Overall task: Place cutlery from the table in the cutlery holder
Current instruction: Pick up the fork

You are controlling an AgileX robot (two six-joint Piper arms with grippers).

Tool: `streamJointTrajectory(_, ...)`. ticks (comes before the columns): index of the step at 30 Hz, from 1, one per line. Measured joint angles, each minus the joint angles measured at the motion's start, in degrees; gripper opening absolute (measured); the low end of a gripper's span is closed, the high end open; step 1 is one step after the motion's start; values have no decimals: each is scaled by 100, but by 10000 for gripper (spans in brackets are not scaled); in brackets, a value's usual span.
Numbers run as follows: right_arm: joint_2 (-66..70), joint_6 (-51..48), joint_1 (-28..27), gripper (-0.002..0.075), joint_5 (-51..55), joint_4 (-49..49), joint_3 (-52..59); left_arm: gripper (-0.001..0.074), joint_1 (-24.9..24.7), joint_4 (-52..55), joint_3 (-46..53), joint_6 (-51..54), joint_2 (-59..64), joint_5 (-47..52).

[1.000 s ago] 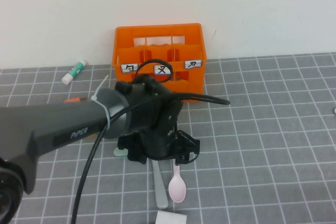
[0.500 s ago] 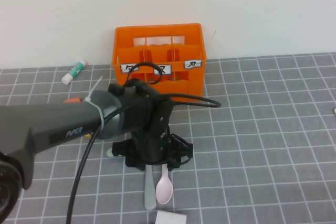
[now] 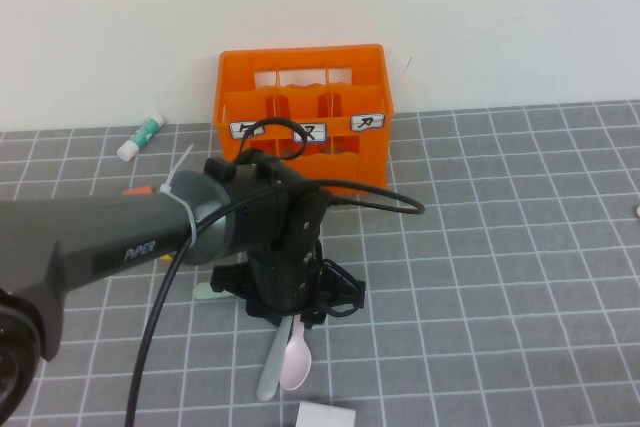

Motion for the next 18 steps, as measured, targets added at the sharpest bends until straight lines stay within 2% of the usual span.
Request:
streamJointTrajectory(8,0,0,0,-3,0,0,0,198,0,48,0,349,0,146)
streamJointTrajectory(15,0,0,0,-3,0,0,0,101,0,129,26,701,-90,482)
streamJointTrajectory(18,0,0,0,-3,0,0,0,102,0,138,61,782,-241,485)
